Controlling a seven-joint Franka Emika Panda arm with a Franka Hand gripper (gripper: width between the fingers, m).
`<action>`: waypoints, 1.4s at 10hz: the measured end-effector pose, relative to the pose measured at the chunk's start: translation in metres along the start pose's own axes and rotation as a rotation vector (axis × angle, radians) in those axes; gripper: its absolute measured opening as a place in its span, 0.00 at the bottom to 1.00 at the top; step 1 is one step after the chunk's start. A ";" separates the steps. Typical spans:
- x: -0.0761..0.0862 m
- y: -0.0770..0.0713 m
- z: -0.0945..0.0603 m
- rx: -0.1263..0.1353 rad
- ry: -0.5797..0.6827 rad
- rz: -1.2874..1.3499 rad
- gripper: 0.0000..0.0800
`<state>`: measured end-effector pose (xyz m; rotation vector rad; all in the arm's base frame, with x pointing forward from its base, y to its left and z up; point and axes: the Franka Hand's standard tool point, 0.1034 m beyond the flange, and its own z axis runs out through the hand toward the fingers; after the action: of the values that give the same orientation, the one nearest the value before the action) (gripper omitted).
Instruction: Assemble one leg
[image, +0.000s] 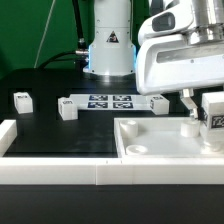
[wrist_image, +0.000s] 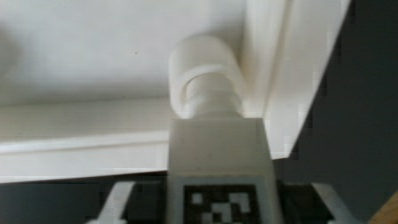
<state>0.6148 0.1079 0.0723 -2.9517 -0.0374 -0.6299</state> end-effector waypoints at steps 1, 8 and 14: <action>-0.002 -0.001 0.002 0.000 0.001 0.000 0.36; -0.003 -0.007 0.008 -0.014 0.076 -0.006 0.36; -0.003 -0.007 0.009 -0.014 0.075 -0.006 0.81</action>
Offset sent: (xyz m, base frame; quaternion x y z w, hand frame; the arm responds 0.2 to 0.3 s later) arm -0.0102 0.0145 -0.0210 -0.0182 0.0144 0.0163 0.9996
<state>0.6153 0.1158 0.0642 -2.9398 -0.0349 -0.7442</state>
